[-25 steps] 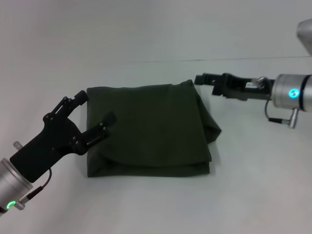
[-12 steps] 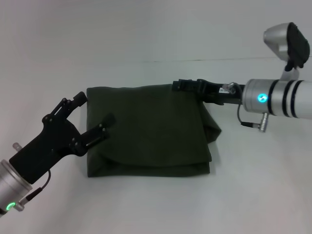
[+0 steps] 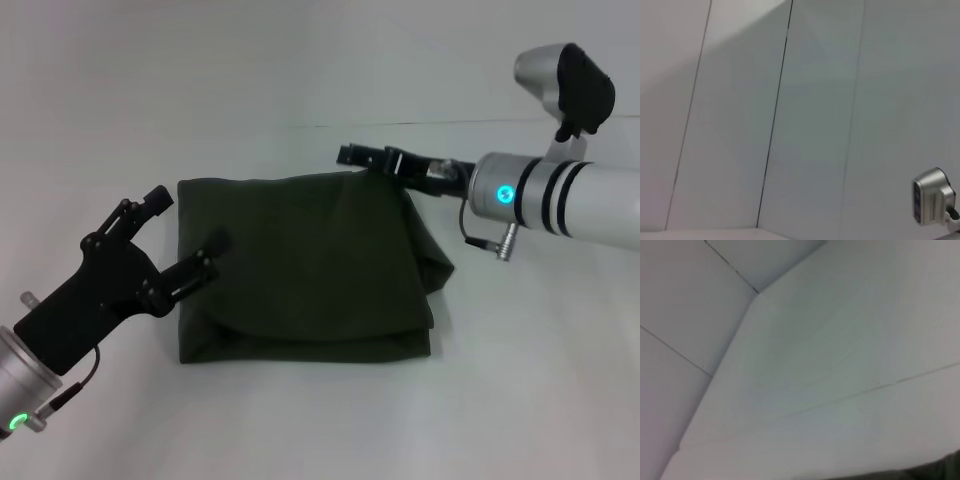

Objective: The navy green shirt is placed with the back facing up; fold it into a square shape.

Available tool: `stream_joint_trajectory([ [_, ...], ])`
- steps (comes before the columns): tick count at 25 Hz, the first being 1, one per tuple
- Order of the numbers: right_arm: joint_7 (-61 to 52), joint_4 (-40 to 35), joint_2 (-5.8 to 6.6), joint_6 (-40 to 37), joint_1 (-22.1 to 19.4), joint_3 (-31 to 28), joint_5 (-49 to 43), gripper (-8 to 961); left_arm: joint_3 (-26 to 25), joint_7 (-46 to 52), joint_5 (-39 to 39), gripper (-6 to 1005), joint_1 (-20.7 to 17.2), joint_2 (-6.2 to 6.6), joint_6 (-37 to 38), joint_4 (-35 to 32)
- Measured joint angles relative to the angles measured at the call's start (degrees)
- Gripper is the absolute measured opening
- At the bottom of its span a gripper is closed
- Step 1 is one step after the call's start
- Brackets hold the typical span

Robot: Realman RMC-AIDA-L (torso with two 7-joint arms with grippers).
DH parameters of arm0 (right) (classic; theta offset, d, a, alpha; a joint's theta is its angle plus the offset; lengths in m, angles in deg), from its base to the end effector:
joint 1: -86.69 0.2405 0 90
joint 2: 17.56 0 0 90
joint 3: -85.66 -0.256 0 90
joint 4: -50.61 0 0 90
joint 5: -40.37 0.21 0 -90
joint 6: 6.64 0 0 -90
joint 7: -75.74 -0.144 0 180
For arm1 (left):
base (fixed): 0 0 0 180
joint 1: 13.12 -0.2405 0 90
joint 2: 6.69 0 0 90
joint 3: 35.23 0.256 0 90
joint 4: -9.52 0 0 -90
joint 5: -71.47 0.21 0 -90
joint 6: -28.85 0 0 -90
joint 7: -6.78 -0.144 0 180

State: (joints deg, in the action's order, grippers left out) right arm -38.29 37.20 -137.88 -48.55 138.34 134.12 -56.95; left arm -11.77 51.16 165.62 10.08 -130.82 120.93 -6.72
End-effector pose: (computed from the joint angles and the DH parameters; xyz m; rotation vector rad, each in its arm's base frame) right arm 0.2085 0.4399 -0.0723 -2.0445 1.5669 0.7351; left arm -0.2802 0.2838 -0.0265 -2.1169 -0.4777 -1.1647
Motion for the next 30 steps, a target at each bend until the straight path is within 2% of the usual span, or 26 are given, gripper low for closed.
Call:
stream_joint_trajectory([
  [15, 12.8, 0.2, 0.32, 3.9, 0.1, -0.4, 10.8, 899, -1.3, 0.0, 0.0, 948, -0.3, 0.03, 0.1, 0.0],
  [21, 8.2, 0.0, 1.17, 2.4, -1.3, 0.7, 9.6, 899, -1.8, 0.0, 0.0, 948, -0.5, 0.02, 0.4, 0.0],
  [27, -0.8, -0.3, 2.73, -1.4, -2.7, 2.6, 5.5, 899, -1.9, 0.0, 0.0, 949, -0.5, -0.06, 0.5, 0.0],
  [30, -4.2, -0.3, 3.01, -2.1, -2.6, 2.9, 3.4, 900, -1.9, 0.0, 0.0, 949, -0.5, -0.06, 0.5, 0.0],
])
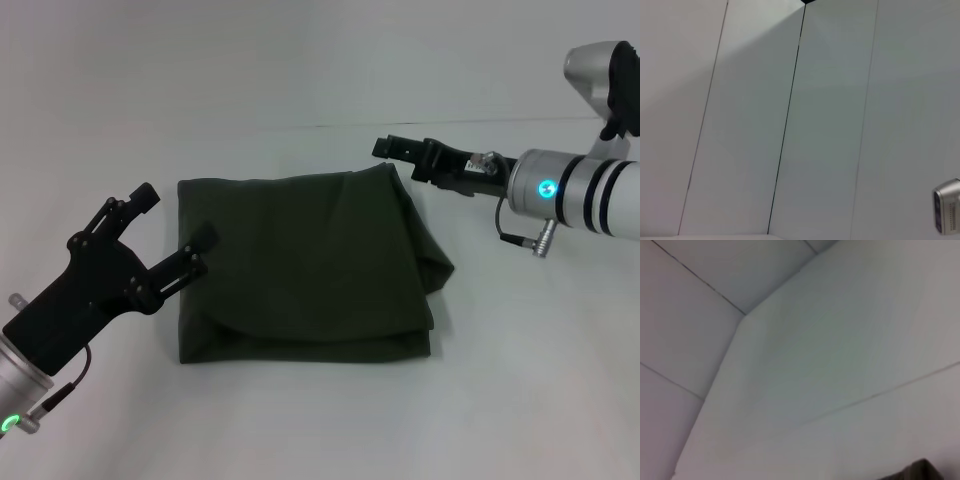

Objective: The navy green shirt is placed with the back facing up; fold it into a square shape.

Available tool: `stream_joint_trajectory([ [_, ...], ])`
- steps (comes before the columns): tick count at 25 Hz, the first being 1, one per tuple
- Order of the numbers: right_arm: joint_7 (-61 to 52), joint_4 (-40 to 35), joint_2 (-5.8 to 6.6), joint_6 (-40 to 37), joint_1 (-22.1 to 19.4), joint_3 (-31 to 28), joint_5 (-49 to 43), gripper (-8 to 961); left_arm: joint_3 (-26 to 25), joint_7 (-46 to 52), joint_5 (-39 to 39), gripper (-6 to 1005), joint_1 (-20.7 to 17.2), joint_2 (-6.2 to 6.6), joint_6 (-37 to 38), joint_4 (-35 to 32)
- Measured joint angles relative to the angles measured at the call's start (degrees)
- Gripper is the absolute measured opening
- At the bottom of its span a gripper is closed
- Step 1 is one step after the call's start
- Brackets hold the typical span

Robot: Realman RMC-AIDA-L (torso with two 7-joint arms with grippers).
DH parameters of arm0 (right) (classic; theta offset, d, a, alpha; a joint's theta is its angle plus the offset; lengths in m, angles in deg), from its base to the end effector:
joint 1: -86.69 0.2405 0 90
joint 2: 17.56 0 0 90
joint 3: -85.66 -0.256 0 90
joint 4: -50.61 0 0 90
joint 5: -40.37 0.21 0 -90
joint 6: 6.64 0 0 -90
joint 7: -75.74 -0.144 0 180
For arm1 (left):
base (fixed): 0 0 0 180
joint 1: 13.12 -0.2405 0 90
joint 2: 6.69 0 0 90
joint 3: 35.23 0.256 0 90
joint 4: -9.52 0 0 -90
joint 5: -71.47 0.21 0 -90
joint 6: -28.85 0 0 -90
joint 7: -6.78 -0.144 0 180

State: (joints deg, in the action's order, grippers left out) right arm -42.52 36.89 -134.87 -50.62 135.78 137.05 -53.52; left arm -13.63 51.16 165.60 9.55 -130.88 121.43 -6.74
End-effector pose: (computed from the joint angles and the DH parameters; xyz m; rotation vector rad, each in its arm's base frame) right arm 0.2294 0.4407 -0.0492 -1.9661 1.6484 0.7723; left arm -0.2839 0.2819 -0.0223 -2.0783 -0.4876 -1.1710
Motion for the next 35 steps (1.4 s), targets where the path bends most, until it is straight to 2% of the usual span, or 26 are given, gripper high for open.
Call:
stream_joint_trajectory([
  [3, -1.3, -0.1, -0.38, 0.3, 0.6, 0.6, -0.6, 900, 0.0, 0.0, 0.0, 949, 0.1, 0.0, 0.0, 0.2],
  [9, -1.6, -0.1, -1.91, 2.1, 1.4, 0.9, -0.5, 899, 0.0, -0.1, 0.0, 948, 0.3, 0.0, -0.2, 0.8],
  [16, 1.3, 0.7, -3.04, 5.2, 2.4, 0.6, 0.7, 899, -0.2, -0.6, 0.0, 949, 0.3, 0.0, -0.7, 0.9],
  [23, 7.9, 2.1, -3.23, 5.6, 3.7, 0.7, 7.6, 900, -0.3, -0.8, 0.0, 948, 0.2, 0.0, -0.7, 1.4],
  [30, 15.7, 2.5, -3.21, 5.6, 3.1, 0.5, 15.8, 899, -0.3, -0.9, 0.0, 949, -0.1, 0.0, -0.7, 1.4],
  [35, 17.5, 2.6, -2.87, 5.4, 2.6, 0.5, 17.4, 898, -0.3, -0.9, 0.0, 948, -0.2, 0.0, -0.7, 1.5],
])
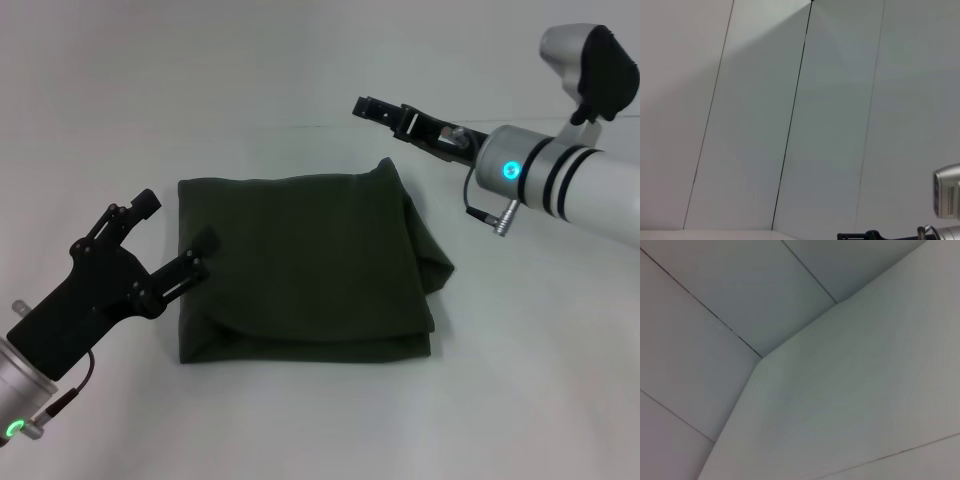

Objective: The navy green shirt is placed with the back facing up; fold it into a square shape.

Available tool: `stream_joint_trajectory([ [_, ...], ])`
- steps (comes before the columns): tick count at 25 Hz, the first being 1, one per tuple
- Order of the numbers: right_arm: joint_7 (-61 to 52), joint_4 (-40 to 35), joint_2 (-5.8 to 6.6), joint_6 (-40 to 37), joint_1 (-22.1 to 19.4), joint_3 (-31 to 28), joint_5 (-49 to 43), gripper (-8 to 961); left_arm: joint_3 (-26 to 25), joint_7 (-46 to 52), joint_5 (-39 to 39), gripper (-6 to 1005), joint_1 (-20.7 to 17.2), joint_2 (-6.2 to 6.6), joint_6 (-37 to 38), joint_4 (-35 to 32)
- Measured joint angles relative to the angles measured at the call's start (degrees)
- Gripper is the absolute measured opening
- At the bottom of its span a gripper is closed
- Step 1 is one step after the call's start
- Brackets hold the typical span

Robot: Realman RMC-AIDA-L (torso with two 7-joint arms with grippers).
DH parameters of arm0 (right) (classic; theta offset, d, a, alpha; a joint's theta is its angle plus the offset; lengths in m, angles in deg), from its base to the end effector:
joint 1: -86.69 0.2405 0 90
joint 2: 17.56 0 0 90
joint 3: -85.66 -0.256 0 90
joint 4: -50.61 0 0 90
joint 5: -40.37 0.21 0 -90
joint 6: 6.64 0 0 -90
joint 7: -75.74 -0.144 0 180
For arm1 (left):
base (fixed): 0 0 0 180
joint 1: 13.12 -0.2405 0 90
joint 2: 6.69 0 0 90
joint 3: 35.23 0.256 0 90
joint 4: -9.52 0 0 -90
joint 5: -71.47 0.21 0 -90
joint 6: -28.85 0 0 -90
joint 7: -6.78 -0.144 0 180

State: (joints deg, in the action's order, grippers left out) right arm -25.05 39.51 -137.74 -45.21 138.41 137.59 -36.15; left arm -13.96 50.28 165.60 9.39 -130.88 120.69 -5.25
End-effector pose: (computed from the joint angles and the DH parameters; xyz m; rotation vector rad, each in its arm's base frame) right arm 0.2056 0.4524 -0.0607 -1.9112 1.4975 0.8992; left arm -0.2858 0.2799 -0.0269 -2.0684 -0.5104 -1.1646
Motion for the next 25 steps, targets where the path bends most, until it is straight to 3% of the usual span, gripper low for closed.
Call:
stream_joint_trajectory([
  [6, -0.6, -0.6, 0.97, -4.0, -2.5, 0.8, -0.8, 895, 0.0, 0.0, 0.0, 948, -0.1, 0.0, -0.1, 0.0],
  [11, -1.8, -0.9, 1.95, -8.0, -4.4, 7.1, -0.8, 874, 0.0, 0.0, 0.0, 949, -0.2, -0.03, -2.0, 0.1],
  [20, 2.2, -2.8, 0.86, -4.6, -4.9, 10.5, -0.8, 784, -1.1, 0.0, 0.0, 948, 0.0, 0.0, -3.1, 1.0],
  [25, 6.5, -2.4, -0.22, 4.2, -2.2, 15.0, -0.8, 587, -1.2, -0.4, 0.0, 948, 0.0, -0.02, -3.2, 1.5],
])
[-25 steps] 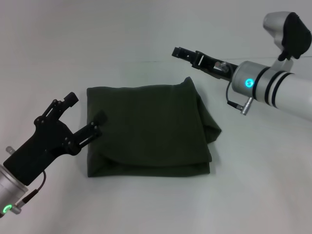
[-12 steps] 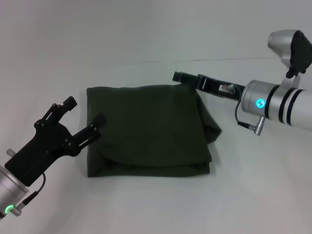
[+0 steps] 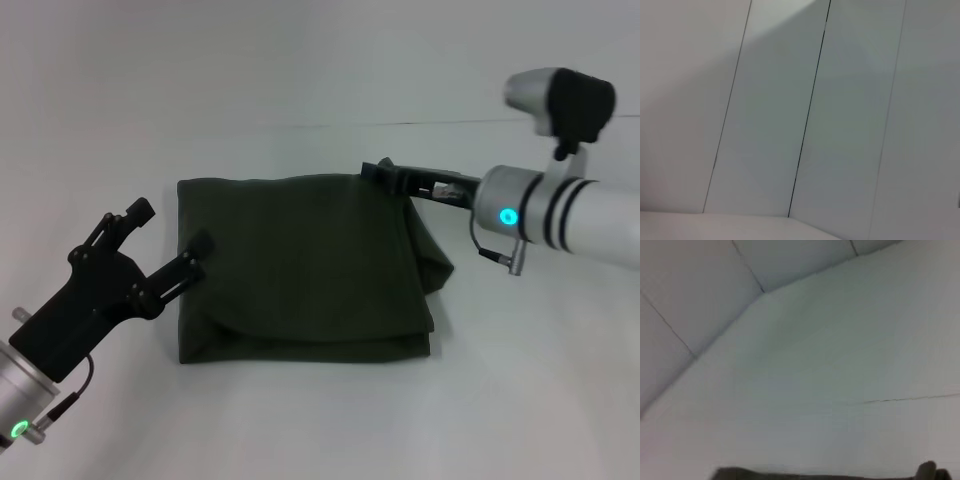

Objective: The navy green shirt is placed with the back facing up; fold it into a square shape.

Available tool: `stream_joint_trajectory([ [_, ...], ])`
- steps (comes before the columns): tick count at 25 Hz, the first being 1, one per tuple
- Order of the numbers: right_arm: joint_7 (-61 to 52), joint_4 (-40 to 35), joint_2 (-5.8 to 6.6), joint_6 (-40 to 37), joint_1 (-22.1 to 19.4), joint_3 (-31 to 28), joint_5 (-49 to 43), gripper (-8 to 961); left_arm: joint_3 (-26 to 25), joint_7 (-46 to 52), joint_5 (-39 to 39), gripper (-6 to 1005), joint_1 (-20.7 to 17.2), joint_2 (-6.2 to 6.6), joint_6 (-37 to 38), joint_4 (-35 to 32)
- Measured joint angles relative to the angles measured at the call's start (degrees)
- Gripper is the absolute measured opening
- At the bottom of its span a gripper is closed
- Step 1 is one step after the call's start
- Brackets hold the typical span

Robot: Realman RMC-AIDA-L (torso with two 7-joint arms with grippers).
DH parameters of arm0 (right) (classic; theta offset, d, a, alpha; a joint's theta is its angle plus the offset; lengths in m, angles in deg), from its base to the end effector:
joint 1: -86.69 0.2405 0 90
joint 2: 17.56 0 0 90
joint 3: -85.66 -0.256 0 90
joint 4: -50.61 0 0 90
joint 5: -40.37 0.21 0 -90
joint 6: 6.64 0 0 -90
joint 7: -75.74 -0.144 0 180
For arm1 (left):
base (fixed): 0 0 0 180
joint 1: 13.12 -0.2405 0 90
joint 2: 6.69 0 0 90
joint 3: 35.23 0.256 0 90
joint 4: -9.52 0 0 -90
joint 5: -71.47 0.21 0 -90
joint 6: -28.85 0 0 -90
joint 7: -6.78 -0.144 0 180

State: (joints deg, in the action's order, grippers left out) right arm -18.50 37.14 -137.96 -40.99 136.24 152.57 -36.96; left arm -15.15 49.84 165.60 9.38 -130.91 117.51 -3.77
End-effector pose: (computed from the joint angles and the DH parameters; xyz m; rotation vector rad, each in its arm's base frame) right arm 0.2186 0.4376 -0.0799 -2.1346 1.2294 0.5844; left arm -0.2927 0.2817 -0.0321 -2.0399 -0.5707 -1.1209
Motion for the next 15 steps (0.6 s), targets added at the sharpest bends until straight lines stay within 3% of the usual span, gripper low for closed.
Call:
stream_joint_trajectory([
  [2, 2.0, 0.7, -0.3, 2.5, 1.1, 1.1, 0.0, 334, 0.0, 0.0, 0.0, 949, 0.0, -0.05, 0.0, 0.1],
  [15, -0.6, 3.3, 0.24, 8.1, 1.5, 2.2, 0.1, 80, 0.0, -0.1, 0.0, 948, 0.0, 0.12, -0.1, 0.8],
])
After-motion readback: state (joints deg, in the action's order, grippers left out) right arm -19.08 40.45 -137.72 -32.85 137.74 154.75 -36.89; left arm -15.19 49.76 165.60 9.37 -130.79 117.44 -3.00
